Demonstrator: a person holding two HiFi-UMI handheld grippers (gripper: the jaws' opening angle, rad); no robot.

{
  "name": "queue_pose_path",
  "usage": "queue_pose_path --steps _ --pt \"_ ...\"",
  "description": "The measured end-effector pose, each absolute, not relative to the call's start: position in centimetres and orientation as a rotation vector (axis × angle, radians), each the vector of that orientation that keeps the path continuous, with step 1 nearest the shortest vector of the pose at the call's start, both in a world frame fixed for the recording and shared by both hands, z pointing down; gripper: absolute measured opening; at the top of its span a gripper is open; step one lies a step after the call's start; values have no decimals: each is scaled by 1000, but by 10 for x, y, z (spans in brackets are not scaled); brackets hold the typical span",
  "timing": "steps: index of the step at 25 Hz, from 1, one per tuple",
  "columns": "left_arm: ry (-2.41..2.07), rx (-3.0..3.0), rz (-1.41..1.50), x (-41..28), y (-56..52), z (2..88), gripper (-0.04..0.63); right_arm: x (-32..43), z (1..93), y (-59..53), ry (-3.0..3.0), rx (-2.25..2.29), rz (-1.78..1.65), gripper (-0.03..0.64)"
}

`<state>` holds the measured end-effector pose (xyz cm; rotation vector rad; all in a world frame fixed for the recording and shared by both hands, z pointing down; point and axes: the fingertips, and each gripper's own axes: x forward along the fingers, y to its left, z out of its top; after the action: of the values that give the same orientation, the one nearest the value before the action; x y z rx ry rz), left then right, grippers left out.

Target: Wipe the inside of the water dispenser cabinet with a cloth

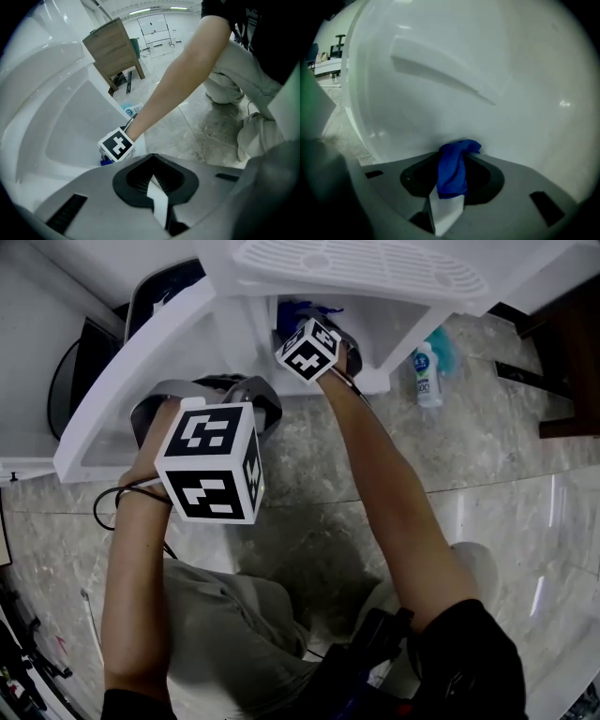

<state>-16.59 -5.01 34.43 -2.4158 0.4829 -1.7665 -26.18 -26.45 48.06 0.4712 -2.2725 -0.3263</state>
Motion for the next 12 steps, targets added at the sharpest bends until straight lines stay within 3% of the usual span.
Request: queue_pose_path --steps 12 --pt "475 -2405 -1740 -162 -45 338 6 -271 484 -291 -2206 414 -354 126"
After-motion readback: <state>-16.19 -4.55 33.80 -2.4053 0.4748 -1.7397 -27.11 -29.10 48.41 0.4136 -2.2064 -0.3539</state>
